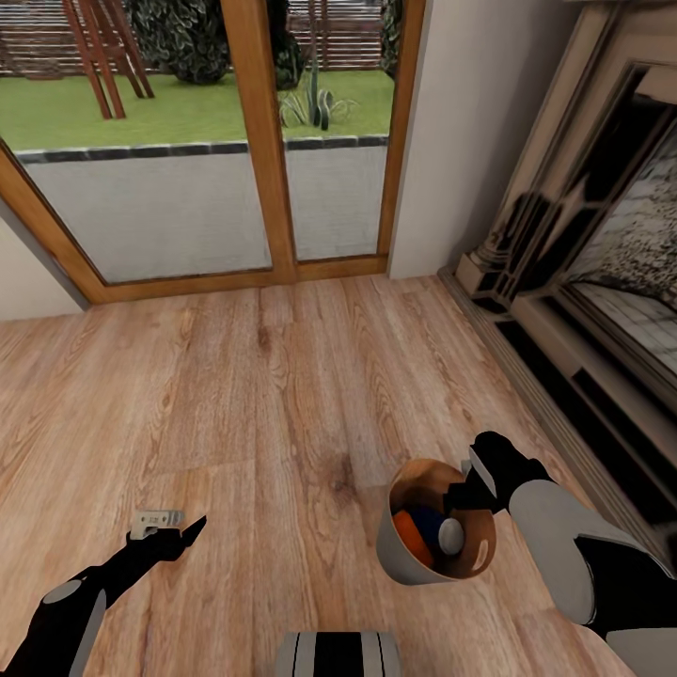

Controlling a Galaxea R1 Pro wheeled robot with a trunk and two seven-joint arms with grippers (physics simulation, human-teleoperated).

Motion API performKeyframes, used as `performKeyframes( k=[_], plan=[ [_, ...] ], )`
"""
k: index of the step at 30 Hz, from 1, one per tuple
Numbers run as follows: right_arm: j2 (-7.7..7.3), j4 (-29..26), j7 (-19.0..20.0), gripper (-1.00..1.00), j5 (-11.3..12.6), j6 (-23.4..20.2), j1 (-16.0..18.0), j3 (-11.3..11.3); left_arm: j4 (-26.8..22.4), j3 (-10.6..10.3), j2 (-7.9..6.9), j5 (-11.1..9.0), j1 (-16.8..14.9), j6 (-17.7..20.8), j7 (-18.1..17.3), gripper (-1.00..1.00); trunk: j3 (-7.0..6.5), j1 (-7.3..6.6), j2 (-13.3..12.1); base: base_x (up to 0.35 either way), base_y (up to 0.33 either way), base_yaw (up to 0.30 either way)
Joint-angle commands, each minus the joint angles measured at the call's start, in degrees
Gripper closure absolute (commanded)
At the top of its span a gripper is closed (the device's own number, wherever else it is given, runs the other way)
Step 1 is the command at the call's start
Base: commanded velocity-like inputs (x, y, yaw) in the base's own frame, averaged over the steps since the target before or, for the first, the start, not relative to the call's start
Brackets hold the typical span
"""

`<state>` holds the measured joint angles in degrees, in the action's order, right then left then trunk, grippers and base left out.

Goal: Put the three can of soda from the living room inside the tash can in the kitchen.

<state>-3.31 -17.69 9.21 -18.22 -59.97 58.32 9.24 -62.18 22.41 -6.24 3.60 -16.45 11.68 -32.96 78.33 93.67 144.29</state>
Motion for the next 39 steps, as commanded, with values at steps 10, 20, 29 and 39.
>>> performKeyframes(
  k=[10,20,29,39],
  plan=[
    [-0.15,1.9,0.0,-1.00,0.6,0.0,0.0,0.1,0.0,0.0,0.00,0.0,0.0,0.0,0.0,-1.00,-2.21,-0.25,-0.1,0.000,0.000,0.000],
    [-0.02,1.9,0.0,-1.00,0.6,0.0,0.0,0.1,0.0,0.0,0.00,0.0,0.0,0.0,0.0,-1.00,-4.42,-0.50,-0.3,0.000,0.000,0.000],
    [-0.04,1.9,0.0,-1.00,0.6,0.0,0.0,0.1,0.0,-0.1,0.00,0.0,-0.1,0.0,0.0,-1.00,-6.42,-0.74,-0.4,0.000,0.000,0.000],
    [-0.15,1.9,0.0,-1.00,0.6,0.0,0.0,0.2,0.0,-0.1,0.00,0.0,0.0,0.1,0.0,-1.00,-8.63,-0.99,-0.5,0.000,0.000,0.000]
  ],
)
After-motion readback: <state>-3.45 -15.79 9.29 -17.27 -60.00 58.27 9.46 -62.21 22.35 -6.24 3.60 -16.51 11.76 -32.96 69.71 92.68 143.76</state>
